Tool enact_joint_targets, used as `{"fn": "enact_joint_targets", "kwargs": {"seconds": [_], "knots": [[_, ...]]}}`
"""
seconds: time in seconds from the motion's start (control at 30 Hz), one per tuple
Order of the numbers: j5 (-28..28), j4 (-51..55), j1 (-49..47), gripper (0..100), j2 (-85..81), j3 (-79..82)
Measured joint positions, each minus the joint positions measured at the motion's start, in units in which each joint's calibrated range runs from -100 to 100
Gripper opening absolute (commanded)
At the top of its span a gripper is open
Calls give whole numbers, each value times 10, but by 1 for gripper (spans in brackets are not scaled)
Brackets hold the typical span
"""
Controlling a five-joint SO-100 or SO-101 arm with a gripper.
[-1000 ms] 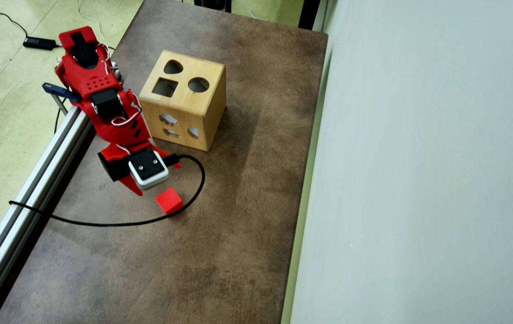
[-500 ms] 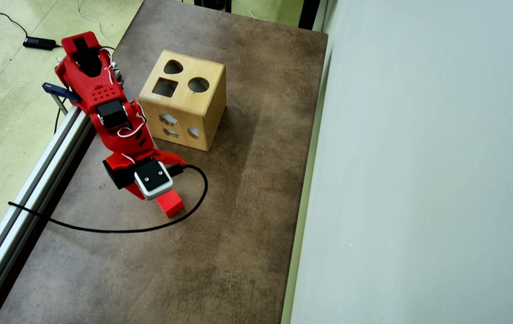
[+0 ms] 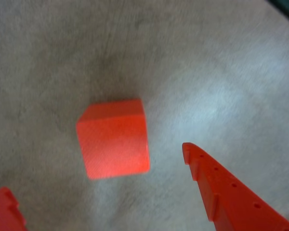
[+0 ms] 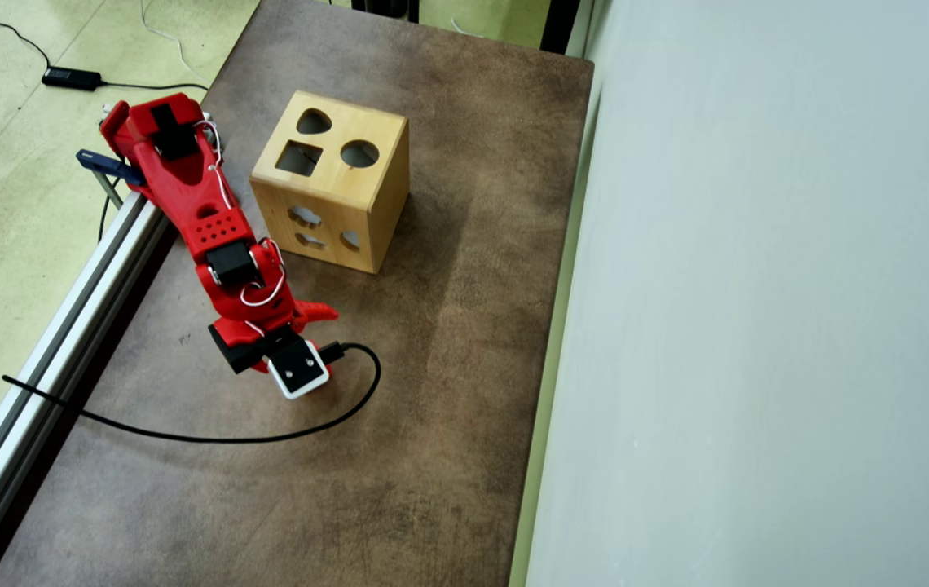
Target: Pick and place the red cube on the square hole
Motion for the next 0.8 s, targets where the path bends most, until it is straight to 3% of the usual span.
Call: {"fn": "enact_joint_targets", "kwargs": {"seconds": [0.8], "knots": [[0, -21, -23, 50, 42, 0]]}}
